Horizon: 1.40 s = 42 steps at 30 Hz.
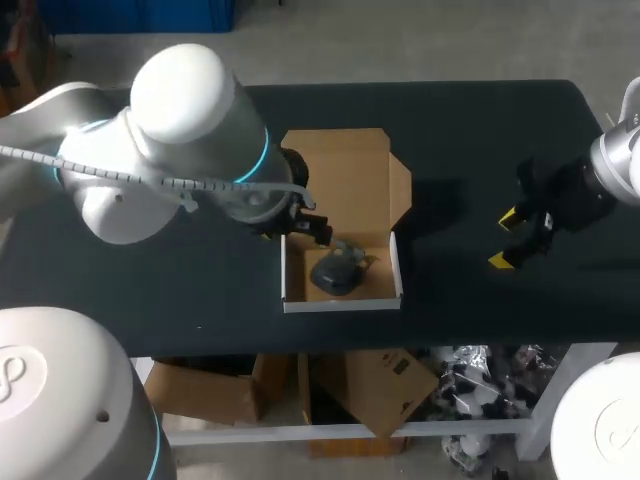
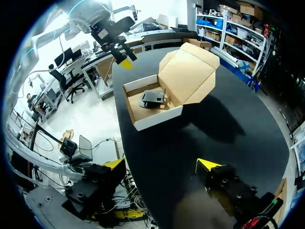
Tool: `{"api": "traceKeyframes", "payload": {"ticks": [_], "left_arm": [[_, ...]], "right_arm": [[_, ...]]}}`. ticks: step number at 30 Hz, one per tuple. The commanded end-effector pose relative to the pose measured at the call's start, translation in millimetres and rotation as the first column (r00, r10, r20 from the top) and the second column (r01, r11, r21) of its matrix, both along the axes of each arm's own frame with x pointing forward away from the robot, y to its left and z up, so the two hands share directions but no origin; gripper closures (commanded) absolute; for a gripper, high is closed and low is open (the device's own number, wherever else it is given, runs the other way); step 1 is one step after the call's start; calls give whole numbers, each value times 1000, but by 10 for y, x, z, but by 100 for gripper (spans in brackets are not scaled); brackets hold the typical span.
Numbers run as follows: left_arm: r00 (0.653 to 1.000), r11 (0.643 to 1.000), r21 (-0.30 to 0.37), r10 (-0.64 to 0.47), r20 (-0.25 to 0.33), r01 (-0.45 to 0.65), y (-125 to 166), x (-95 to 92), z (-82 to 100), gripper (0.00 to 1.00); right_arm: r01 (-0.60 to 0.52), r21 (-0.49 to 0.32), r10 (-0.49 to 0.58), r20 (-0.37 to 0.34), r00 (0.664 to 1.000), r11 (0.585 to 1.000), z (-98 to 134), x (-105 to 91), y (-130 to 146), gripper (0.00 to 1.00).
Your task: Assemble the packaging by folding the flat box into shape, placing the metal phone stand inside, and closing the box properly
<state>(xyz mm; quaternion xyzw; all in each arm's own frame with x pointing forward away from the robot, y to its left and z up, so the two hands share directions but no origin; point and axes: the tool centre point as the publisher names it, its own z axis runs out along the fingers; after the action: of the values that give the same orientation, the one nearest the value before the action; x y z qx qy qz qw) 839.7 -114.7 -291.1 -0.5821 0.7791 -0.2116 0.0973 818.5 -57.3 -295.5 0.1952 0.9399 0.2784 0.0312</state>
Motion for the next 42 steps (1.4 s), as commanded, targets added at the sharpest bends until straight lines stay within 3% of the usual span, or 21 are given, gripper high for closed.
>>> {"api": "traceKeyframes", "payload": {"ticks": [1,12,23,42], "left_arm": [[995,987,-124,-103,-12,101,195,76,37,0],[977,957,-197,-212,31,214,439,432,196,0],[936,891,-285,-338,101,353,639,731,279,0],[803,695,-406,-548,234,593,806,1078,204,0]], "right_arm": [[-1,3,1,2,1000,1000,7,-12,-11,0],[-1,3,1,2,1000,1000,7,-12,-11,0],[-1,3,1,2,1000,1000,7,-12,-11,0],[-1,3,1,2,1000,1000,7,-12,-11,0]]}}
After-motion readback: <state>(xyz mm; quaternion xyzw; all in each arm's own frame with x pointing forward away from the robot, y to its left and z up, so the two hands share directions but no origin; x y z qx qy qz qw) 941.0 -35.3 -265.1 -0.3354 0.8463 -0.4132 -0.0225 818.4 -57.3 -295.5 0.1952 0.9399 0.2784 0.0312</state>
